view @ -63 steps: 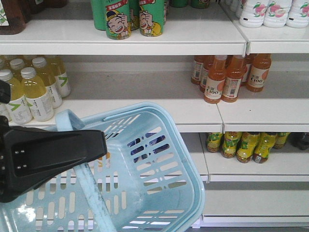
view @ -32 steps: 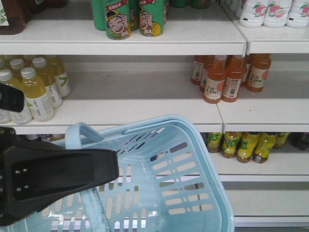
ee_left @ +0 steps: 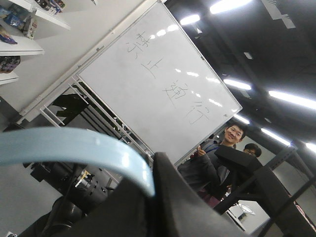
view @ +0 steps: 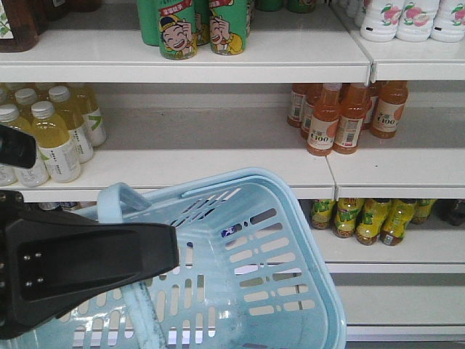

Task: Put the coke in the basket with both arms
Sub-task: 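Hold the basket with the left gripper in front of the robot, then turn the base away from the shelf while holding the basket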

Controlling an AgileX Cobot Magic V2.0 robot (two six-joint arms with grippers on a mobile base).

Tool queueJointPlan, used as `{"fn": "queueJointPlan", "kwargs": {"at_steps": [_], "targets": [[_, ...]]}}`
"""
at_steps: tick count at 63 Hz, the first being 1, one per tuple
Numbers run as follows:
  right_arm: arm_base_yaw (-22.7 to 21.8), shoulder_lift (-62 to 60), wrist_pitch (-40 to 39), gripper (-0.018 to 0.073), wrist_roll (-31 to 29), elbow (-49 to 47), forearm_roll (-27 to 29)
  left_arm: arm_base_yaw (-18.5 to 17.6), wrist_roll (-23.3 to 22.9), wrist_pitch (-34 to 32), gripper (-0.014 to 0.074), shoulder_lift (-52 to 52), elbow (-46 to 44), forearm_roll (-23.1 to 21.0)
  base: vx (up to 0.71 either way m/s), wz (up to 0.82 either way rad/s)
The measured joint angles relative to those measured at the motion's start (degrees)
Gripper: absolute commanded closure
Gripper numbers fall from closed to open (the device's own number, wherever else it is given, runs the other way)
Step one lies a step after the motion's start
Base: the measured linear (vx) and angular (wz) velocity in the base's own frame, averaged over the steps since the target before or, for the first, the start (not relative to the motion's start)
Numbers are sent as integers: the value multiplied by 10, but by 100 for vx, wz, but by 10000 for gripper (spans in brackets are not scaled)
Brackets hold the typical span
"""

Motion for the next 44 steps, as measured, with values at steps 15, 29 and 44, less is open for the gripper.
{"fn": "queueJointPlan", "kwargs": {"at_steps": [15, 29, 44], "targets": [[0, 0, 0, 564, 0, 0, 0, 0, 0, 0, 602, 0, 0, 0, 0, 0], [0, 0, 0, 564, 0, 0, 0, 0, 0, 0, 602, 0, 0, 0, 0, 0], [0, 0, 0, 564, 0, 0, 0, 0, 0, 0, 602, 0, 0, 0, 0, 0]]}}
